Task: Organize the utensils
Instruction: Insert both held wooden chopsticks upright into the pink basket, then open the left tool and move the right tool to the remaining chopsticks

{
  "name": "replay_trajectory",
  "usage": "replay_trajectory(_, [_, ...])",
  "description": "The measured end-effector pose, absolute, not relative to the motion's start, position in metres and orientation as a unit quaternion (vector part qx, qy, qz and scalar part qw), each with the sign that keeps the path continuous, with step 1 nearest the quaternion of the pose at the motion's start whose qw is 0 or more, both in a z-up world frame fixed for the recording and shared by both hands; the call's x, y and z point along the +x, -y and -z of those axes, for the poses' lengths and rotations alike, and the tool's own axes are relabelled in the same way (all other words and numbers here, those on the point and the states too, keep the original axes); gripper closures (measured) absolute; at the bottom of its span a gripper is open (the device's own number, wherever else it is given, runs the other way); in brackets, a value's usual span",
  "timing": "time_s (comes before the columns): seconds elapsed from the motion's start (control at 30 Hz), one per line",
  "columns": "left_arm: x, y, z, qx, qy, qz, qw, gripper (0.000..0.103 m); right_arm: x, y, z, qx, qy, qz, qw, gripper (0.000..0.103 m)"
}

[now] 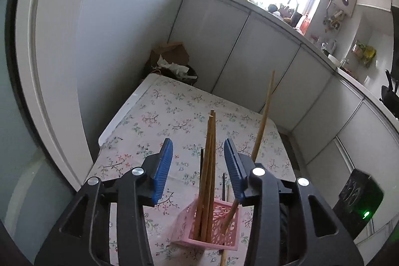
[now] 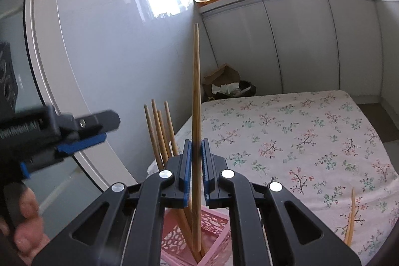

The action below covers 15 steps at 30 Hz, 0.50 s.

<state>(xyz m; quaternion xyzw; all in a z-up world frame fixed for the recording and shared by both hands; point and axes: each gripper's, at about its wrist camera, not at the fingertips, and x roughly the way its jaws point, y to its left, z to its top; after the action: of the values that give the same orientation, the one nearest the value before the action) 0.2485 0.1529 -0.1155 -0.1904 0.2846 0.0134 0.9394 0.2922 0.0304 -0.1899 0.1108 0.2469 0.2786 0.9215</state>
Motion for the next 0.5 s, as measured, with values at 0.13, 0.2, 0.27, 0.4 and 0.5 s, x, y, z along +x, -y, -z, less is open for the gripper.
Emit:
replay_trajectory(0.13, [0.248, -0.158, 0.117, -0.195, -0.286, -0.015, 0.938, 0.061, 0.293, -0.032, 0.196, 0.098, -0.250, -0.272, 0.924, 0.095])
replay_trajectory(0.2, [0.248, -0.159, 0.117, -0.198, -0.287, -0.013, 0.937, 0.060, 0.295, -0.030, 0.200, 0.097, -0.253, -0.266, 0.925, 0.095])
replay_trajectory(0.27, [0.247, -0.159, 0.117, -0.197, -0.286, -0.012, 0.938, 0.060, 0.296, -0.031, 0.204, 0.097, -0.256, -0.264, 0.925, 0.094])
replay_trajectory(0.4, [0.248, -0.157, 0.118, -0.193, -0.288, -0.011, 0.938, 0.060, 0.294, -0.037, 0.211, 0.083, -0.262, -0.265, 0.925, 0.094])
replay_trajectory(0.5, [0.249, -0.155, 0.118, -0.186, -0.289, -0.013, 0.939, 0.060, 0.290, -0.038, 0.214, 0.070, -0.268, -0.269, 0.923, 0.094])
